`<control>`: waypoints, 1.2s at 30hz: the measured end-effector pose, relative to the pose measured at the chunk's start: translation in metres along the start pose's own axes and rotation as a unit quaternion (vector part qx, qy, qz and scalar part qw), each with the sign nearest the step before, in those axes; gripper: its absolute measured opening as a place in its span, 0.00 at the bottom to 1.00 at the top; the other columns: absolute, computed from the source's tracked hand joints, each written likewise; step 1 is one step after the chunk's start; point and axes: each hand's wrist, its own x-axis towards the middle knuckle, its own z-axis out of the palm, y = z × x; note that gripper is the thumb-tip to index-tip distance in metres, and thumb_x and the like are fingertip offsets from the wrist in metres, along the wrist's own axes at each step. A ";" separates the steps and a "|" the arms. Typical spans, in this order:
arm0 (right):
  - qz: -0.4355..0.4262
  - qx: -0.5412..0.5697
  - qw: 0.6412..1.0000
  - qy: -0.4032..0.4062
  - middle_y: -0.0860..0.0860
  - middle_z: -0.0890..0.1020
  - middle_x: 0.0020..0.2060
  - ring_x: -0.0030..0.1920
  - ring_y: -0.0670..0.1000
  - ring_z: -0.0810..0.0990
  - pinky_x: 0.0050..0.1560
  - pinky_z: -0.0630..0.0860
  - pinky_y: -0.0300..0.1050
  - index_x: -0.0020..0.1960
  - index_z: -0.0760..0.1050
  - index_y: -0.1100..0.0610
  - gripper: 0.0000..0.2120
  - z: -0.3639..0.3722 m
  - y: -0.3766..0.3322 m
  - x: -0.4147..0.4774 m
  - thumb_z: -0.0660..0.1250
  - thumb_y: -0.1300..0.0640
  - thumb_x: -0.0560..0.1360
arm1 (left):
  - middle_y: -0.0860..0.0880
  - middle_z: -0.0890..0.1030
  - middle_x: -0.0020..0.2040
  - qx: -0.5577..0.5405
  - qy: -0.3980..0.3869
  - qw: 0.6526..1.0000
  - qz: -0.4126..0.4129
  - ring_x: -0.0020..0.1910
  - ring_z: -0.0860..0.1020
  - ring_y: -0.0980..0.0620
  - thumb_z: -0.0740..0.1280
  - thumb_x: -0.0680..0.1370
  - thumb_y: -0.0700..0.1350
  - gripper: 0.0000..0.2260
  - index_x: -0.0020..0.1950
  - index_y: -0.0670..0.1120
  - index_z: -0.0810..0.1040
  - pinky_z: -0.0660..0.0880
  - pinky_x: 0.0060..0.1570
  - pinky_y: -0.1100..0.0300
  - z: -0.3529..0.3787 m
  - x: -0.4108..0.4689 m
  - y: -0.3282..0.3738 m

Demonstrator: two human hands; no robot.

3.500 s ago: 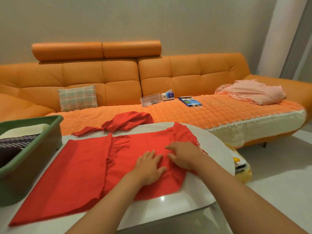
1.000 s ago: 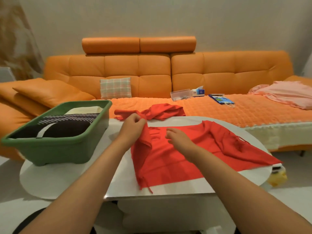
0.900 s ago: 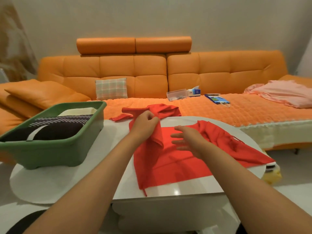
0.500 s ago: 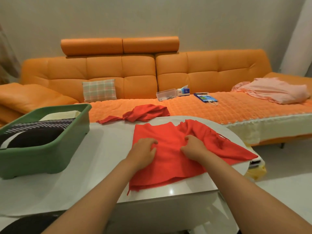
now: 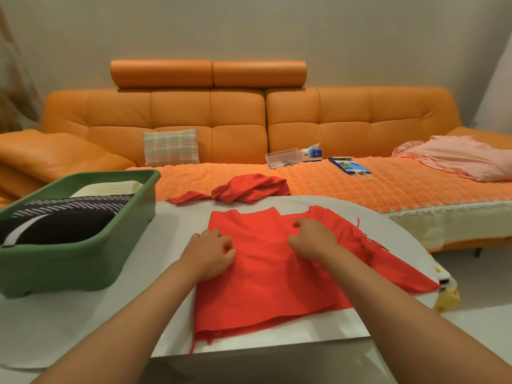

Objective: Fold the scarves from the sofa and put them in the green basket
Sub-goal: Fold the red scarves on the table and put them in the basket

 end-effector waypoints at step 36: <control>-0.014 -0.043 0.998 0.051 0.52 0.76 0.68 0.68 0.56 0.74 0.66 0.71 0.52 0.73 0.71 0.51 0.24 0.033 0.009 0.099 0.58 0.59 0.76 | 0.42 0.73 0.69 -0.111 0.082 0.985 -0.107 0.66 0.70 0.40 0.54 0.84 0.49 0.19 0.73 0.45 0.67 0.67 0.64 0.46 0.030 0.115 -0.043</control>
